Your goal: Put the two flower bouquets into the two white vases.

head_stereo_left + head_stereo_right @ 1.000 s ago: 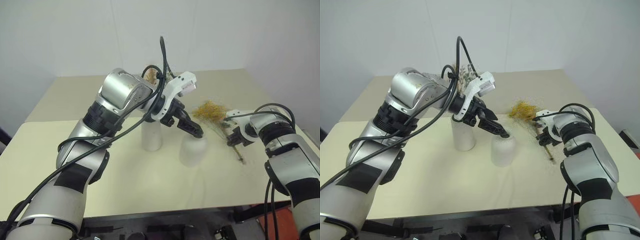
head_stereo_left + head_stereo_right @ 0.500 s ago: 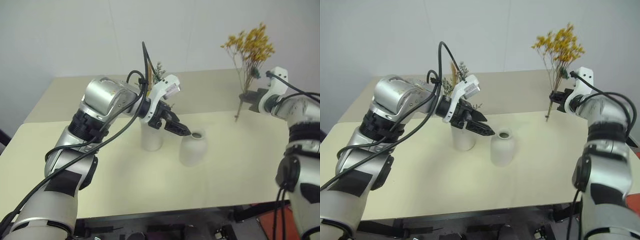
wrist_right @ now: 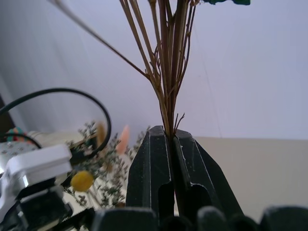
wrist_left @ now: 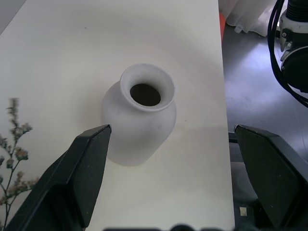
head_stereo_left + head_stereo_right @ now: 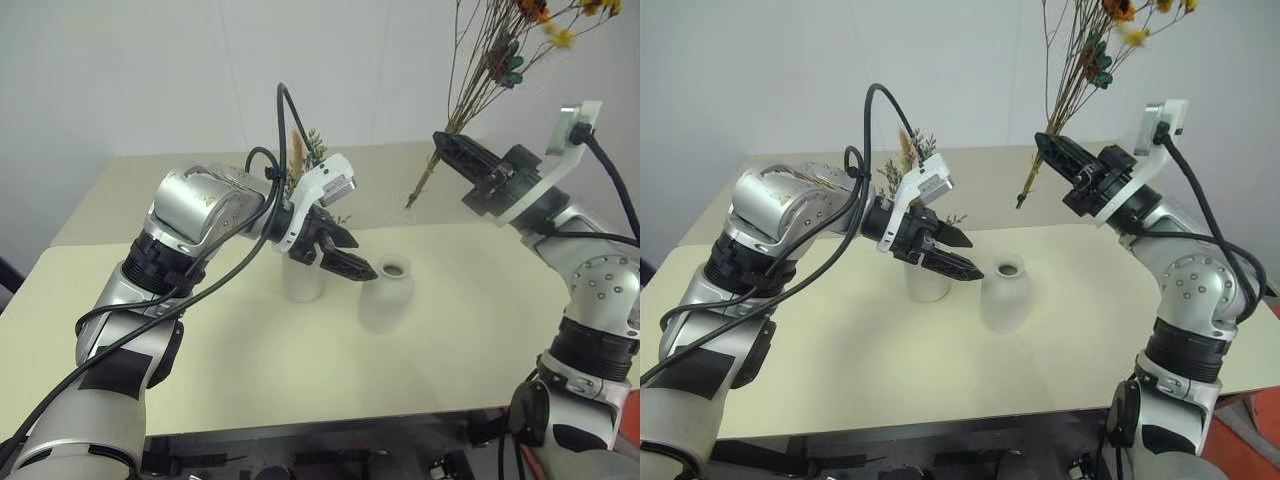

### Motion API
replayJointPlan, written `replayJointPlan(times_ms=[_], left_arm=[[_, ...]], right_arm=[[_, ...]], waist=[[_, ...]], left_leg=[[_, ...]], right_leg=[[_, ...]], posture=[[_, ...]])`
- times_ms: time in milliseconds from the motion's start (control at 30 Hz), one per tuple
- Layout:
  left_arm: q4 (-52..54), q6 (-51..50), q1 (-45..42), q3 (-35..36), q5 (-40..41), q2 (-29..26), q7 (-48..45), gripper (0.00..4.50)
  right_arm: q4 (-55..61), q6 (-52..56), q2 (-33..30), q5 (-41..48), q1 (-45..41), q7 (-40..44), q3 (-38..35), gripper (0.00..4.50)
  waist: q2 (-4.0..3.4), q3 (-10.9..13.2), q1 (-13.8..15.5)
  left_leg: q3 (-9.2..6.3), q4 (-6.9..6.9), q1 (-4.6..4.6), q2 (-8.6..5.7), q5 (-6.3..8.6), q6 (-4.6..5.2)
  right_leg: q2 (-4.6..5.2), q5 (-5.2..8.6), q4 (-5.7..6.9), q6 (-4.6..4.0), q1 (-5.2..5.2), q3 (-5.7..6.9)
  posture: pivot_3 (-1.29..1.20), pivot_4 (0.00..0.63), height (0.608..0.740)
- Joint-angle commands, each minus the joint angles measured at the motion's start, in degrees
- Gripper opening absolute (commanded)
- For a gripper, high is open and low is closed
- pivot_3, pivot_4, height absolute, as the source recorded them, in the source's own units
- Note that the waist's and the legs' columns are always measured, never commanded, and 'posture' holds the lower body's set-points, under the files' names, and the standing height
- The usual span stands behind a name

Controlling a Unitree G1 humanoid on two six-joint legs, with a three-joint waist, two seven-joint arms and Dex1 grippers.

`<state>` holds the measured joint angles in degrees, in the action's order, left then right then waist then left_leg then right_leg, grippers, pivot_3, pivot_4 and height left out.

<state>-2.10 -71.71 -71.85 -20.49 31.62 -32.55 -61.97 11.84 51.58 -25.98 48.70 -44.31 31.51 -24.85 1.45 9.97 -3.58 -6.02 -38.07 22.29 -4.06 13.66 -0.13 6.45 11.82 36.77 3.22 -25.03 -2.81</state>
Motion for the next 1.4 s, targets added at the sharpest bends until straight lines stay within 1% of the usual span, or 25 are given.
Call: replayJointPlan(times_ms=[33,200,467,600,767,867,1100,1233,1400], left_arm=[[1.5,0.6,-0.6,0.6,0.0,-0.4,-0.3,4.50],[1.7,0.8,-0.4,0.3,-0.1,-0.4,-0.3,4.50],[2.1,1.2,0.0,0.0,-0.3,-0.6,-0.3,4.50],[2.2,1.5,0.2,-0.1,-0.4,-0.5,-0.2,4.50],[2.8,1.8,0.5,-0.5,-0.4,-0.6,-0.3,4.50],[3.0,2.0,0.7,-0.6,-0.4,-0.6,-0.4,4.50],[3.1,2.1,0.8,-0.6,-0.4,-0.2,-0.4,4.50],[2.9,2.4,0.7,-0.7,-0.5,0.0,-0.4,4.50],[3.1,2.6,0.9,-0.5,-0.4,0.0,-0.3,4.50]], right_arm=[[4.3,-1.3,-1.9,0.6,3.6,2.0,2.7,0.05],[7.5,-4.4,-4.1,-1.9,8.4,4.3,7.2,0.05],[10.3,-7.7,-4.8,-3.1,12.6,5.6,9.7,0.05],[11.3,-11.9,-4.1,-7.2,16.4,5.3,12.8,0.05],[12.4,-16.8,-2.1,-12.7,19.6,2.2,16.0,0.05],[13.1,-18.6,-1.1,-14.6,20.9,1.0,16.7,0.80],[14.6,-19.4,-1.2,-14.5,22.0,0.6,16.6,3.09],[15.6,-18.9,-2.2,-14.3,22.7,0.7,15.8,4.49],[19.8,-16.6,-5.8,-11.7,25.9,1.1,12.9,4.49]], waist=[[0.00,0.0,0.1],[0.00,0.0,-0.2],[0.00,0.0,0.0],[0.00,0.0,0.1],[0.00,0.0,0.1],[0.00,0.0,0.1],[0.00,0.0,0.3],[0.00,0.0,0.3],[0.00,0.0,0.8]], left_leg=[[0.02,0.00,0.00,0.00,0.00,0.00],[0.05,0.00,0.02,0.01,0.00,0.01],[0.05,-0.05,-0.01,0.00,0.00,0.00],[0.05,-0.06,-0.01,0.01,0.00,0.01],[0.05,-0.15,-0.02,0.02,0.00,0.00],[0.04,-0.16,-0.03,0.01,0.00,0.00],[0.04,-0.21,-0.03,0.01,0.00,0.00],[0.04,-0.21,-0.03,0.02,0.00,0.00],[0.04,-0.21,-0.03,0.02,0.00,0.00]], right_leg=[[0.00,0.00,0.00,0.00,-0.01,0.00],[-0.01,0.00,0.01,0.00,-0.04,-0.02],[-0.01,0.01,-0.02,0.01,-0.04,-0.02],[-0.03,0.01,-0.03,0.02,-0.04,-0.02],[-0.04,0.01,-0.02,0.02,-0.04,-0.02],[-0.04,0.02,-0.01,0.02,-0.04,-0.02],[-0.04,0.02,0.00,0.02,-0.02,-0.02],[-0.04,0.02,0.00,0.02,-0.02,-0.02],[-0.05,0.02,-0.02,0.03,-0.02,-0.02]], posture=[[0.00,0.150,0.740],[0.00,0.150,0.740],[0.00,0.150,0.740],[0.00,0.150,0.740],[0.00,0.150,0.740],[0.00,0.150,0.740],[0.00,0.150,0.740],[0.00,0.150,0.740],[0.00,0.150,0.740]])
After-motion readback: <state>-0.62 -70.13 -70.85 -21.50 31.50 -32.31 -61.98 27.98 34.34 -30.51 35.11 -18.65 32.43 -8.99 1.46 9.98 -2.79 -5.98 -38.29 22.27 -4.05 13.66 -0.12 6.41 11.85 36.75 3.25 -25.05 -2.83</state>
